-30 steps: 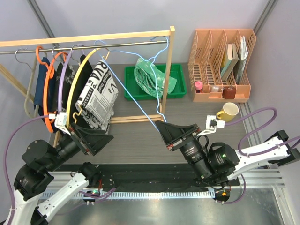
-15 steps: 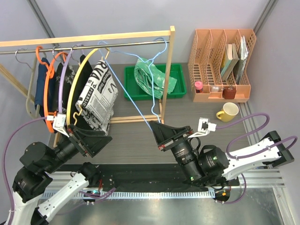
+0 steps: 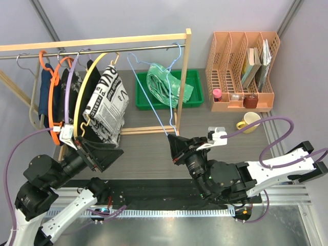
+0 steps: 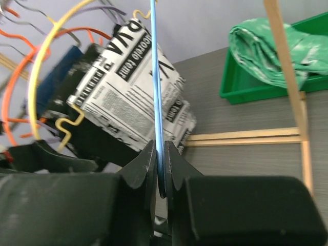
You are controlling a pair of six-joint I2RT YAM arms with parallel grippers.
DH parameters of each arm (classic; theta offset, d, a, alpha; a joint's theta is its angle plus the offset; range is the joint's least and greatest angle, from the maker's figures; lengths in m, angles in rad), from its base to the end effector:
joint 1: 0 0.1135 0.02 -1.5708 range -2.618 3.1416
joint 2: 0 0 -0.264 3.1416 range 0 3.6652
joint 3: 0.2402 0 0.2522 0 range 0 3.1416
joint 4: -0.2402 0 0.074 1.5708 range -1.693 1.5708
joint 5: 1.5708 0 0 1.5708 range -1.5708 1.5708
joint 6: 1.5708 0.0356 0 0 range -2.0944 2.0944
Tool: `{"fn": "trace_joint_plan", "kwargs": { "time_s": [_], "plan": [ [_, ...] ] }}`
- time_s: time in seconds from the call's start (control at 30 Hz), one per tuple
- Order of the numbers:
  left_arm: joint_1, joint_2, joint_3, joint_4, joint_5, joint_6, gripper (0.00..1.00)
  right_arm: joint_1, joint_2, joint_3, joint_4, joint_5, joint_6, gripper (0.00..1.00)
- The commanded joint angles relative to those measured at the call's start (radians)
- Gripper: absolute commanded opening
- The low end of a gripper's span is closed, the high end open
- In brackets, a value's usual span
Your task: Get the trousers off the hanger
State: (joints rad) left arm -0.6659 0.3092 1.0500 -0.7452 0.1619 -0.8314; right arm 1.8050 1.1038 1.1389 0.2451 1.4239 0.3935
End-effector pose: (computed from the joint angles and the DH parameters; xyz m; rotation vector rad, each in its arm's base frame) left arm 0.0105 -0.0156 0.4029 -0.0037 1.7318 -1.2724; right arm -0.0168 0.2221 0.4397 0.2339 1.5723 0.8270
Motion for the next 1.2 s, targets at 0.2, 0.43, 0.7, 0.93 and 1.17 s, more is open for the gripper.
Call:
{"fn": "trace_joint_plan", "kwargs": {
  "time_s": [0.2,0.43,0.7,0.93,1.17],
  "plan": [
    [-0.001,-0.009,-0.028,-0.025,0.024,0.002,0.88,0.001,-0.035,0.064,-0.48,0.04,0.044,0.43],
    [-0.001,-0.015,-0.061,-0.033,0.031,-0.008,0.88,0.001,-0.097,0.068,-0.661,-0.126,0.082,0.8],
    [-0.001,-0.045,-0.143,0.001,0.094,-0.023,0.89,0.001,-0.188,-0.068,-0.787,-0.387,0.154,1.0],
    [-0.001,-0.215,-0.425,0.243,0.241,-0.142,0.9,0.001,-0.375,-0.491,-0.479,-0.307,0.237,0.99],
    [-0.001,-0.312,-0.639,0.432,0.318,-0.212,0.93,-0.001,-0.512,-1.049,0.383,-0.247,0.087,1.0]
  ]
}}
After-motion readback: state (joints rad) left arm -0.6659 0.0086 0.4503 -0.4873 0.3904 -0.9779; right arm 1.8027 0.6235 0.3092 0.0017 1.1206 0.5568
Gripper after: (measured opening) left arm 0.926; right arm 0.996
